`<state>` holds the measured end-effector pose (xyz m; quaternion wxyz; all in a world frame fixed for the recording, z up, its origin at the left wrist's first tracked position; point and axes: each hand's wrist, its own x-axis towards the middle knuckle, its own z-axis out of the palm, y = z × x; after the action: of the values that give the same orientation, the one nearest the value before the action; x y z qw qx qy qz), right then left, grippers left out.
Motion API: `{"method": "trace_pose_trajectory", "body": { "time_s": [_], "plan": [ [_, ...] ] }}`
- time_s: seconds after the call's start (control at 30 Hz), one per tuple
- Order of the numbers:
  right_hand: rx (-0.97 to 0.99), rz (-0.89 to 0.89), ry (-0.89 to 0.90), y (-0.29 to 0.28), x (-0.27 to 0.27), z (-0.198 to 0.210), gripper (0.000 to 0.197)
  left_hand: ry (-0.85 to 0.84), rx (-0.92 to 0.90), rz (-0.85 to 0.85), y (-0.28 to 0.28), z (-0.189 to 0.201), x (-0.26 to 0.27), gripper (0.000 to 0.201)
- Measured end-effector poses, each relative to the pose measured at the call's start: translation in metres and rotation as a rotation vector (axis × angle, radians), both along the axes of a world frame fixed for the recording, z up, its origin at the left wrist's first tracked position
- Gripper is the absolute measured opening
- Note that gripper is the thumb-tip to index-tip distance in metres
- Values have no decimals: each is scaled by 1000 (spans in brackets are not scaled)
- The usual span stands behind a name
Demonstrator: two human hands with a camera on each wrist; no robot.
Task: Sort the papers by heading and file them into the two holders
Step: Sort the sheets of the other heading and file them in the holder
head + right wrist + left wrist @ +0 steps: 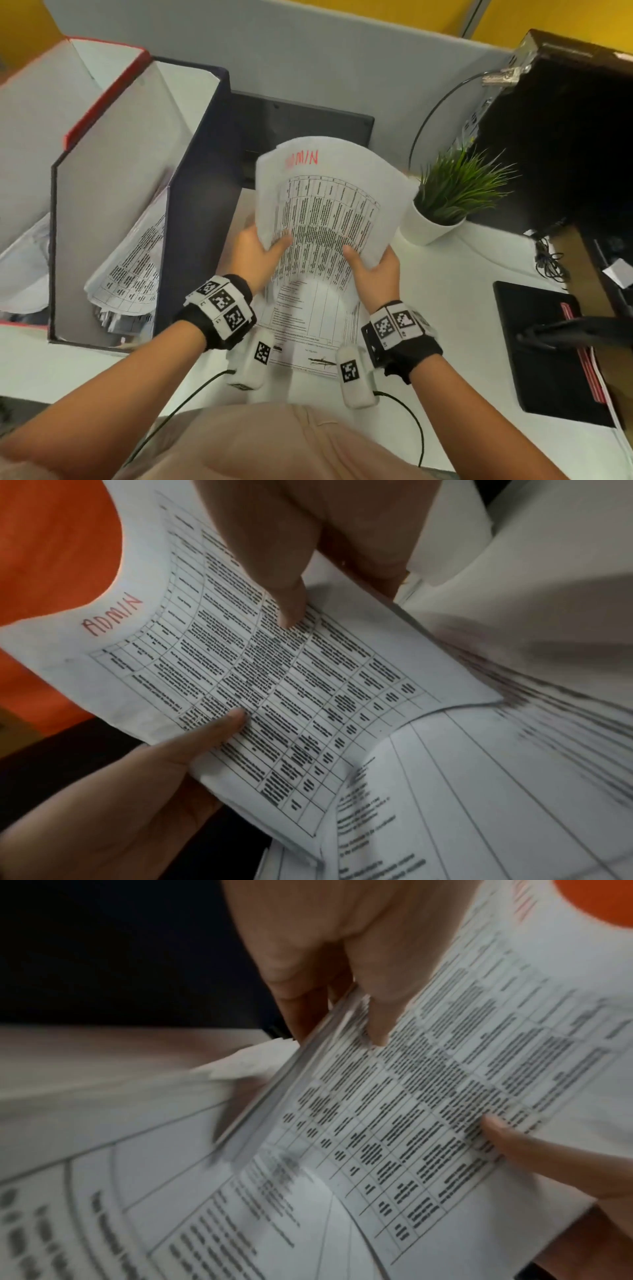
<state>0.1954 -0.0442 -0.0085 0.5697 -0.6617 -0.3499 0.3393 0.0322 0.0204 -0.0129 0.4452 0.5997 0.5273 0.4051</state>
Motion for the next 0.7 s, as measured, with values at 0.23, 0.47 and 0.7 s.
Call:
{"method": "trace_pose_trajectory", "body": {
  "time_s": [0.23,0.47,0.7],
  "plan": [
    [-41,-26,-6,7,0,8,35,-86,-121,53,-1,3,-9,20],
    [57,71,19,18,3,39,36,17,-101,-29,9,60,-30,31],
    [-41,202,-54,11,8,10,30,240,-28,144,32,137,-100,32]
  ]
}}
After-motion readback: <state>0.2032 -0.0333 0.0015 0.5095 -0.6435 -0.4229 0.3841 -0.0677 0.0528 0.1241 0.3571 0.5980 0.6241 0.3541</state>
